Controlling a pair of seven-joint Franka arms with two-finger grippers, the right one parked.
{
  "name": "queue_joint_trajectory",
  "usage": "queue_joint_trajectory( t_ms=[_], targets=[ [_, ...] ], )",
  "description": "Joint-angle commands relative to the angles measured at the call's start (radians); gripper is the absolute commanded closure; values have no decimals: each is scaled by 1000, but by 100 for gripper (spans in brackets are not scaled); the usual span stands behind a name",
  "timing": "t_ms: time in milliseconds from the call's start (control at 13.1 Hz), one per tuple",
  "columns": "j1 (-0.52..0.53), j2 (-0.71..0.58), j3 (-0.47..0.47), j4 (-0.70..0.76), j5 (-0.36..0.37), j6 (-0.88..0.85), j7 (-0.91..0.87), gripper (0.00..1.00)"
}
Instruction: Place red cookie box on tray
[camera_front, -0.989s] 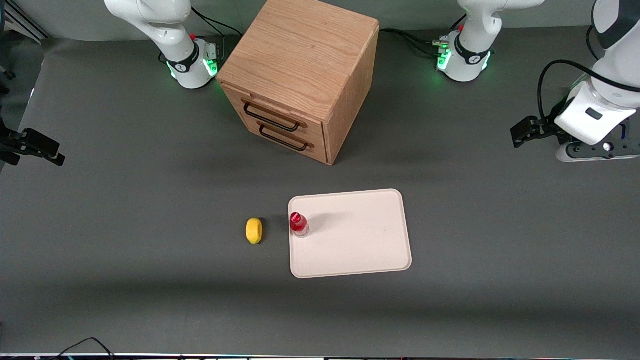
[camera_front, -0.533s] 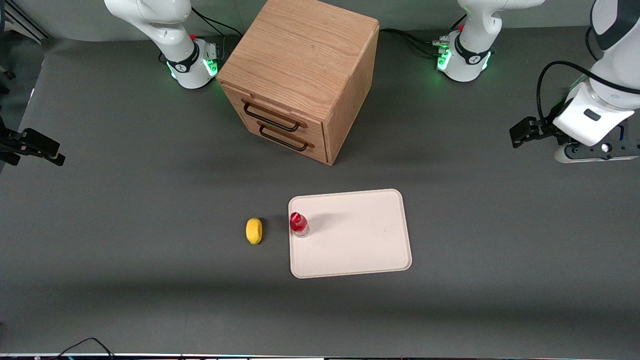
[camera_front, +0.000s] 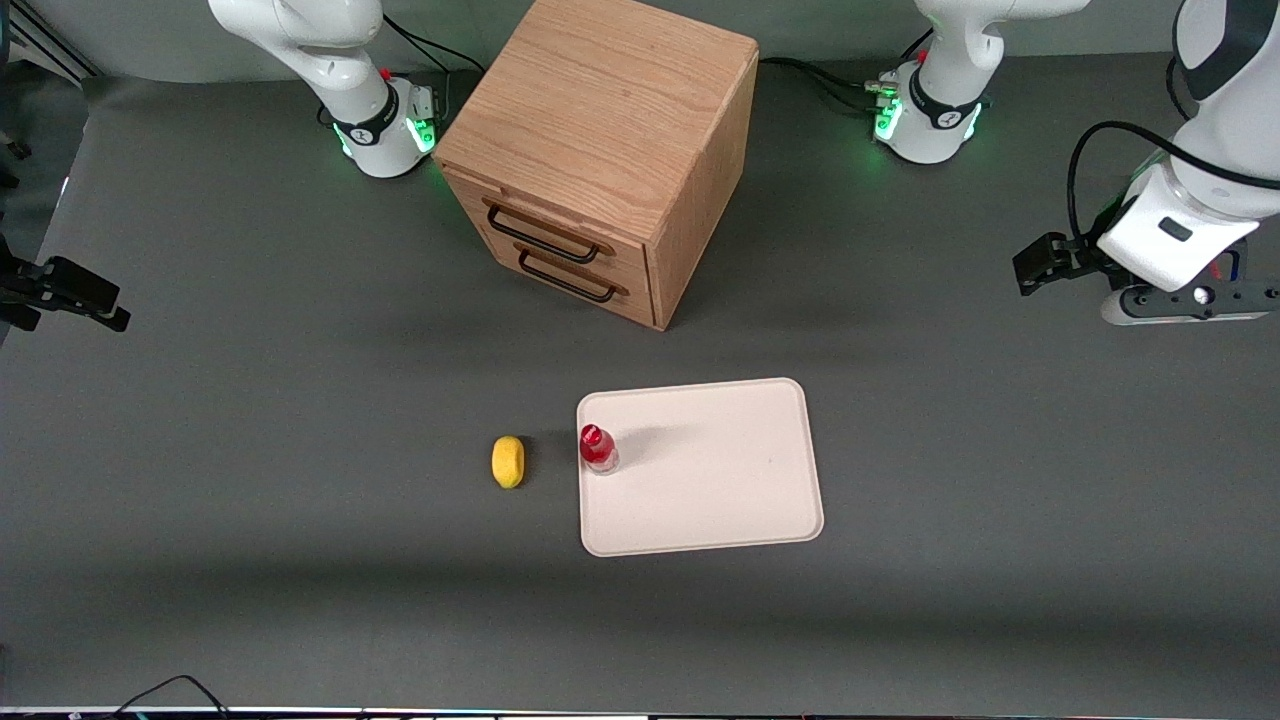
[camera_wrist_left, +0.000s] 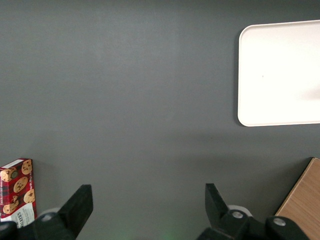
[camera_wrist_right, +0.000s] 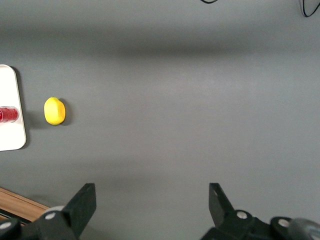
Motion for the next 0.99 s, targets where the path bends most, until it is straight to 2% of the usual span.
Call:
queue_joint_trajectory(
  t_ms=[0, 685, 837, 913],
  targets=[
    [-8, 12, 5, 29, 14, -21, 10, 0],
    [-3, 11, 6, 26, 15, -30, 15, 0],
    [9, 9, 29, 21, 64, -51, 119, 0],
    [6, 6, 82, 18, 74, -59, 191, 0]
  ],
)
